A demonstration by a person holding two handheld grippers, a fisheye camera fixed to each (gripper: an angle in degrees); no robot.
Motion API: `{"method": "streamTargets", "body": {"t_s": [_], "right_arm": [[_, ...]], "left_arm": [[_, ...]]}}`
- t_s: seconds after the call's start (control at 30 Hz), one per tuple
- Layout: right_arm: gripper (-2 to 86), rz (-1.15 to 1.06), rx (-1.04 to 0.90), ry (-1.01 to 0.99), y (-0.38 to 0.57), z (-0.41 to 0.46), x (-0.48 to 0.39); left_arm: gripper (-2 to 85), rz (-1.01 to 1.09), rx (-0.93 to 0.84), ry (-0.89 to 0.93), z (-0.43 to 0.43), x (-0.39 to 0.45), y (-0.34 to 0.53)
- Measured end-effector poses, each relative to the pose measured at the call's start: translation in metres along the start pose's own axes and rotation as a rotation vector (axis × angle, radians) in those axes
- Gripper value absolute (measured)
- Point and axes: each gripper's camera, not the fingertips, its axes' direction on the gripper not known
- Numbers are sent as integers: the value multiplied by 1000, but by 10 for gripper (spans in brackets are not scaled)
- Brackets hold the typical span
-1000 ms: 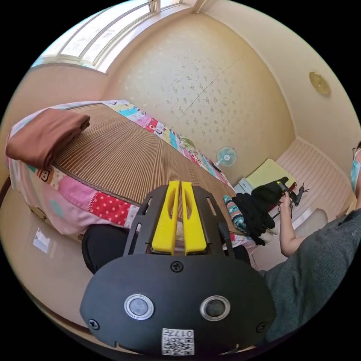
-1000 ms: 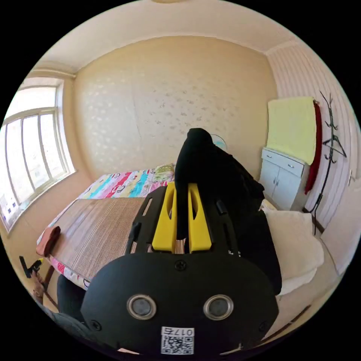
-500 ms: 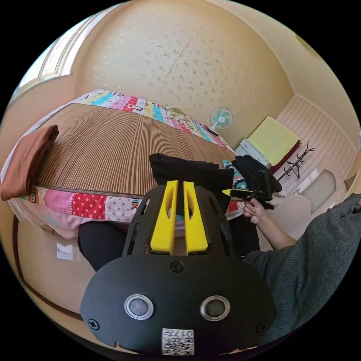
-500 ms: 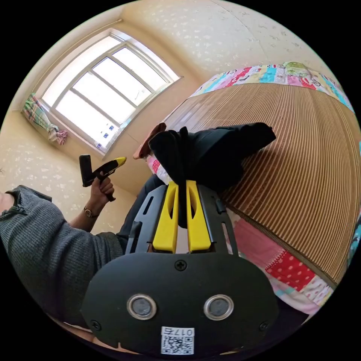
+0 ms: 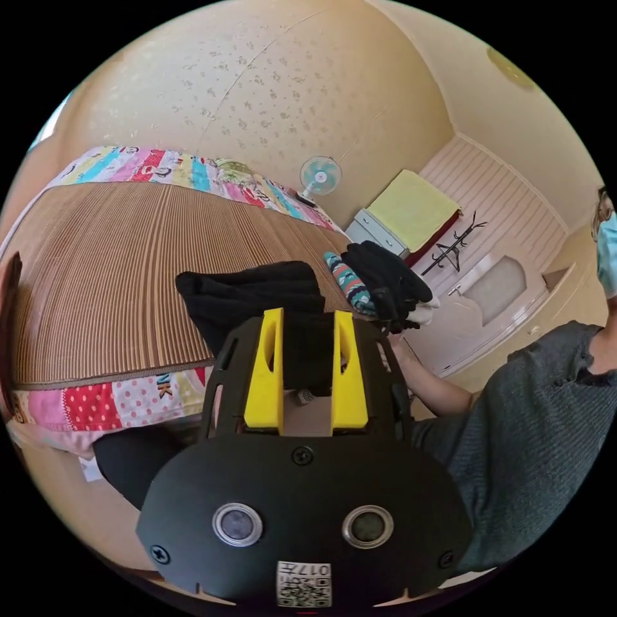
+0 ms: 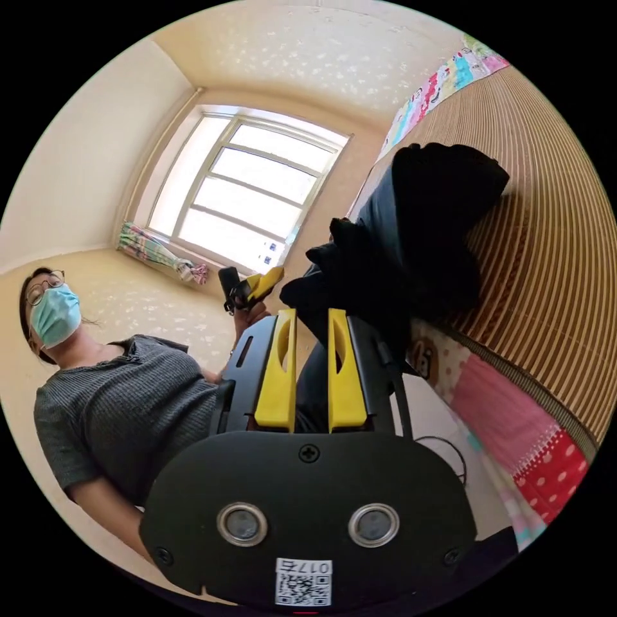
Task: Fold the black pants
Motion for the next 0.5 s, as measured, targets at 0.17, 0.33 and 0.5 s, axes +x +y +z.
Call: {"method": "streamTargets", "body": {"t_s": [0.17, 0.33, 0.5], "right_arm": [[82, 55, 130, 177, -12, -13, -6], [90, 183, 248, 569, 1, -42, 4], [100, 166, 153, 604, -7, -25, 44]], "left_arm": [[114, 80, -29, 5, 30, 13, -20], [112, 32, -27, 35, 59, 5, 3], [111, -51, -70, 113, 105, -10, 37]]}}
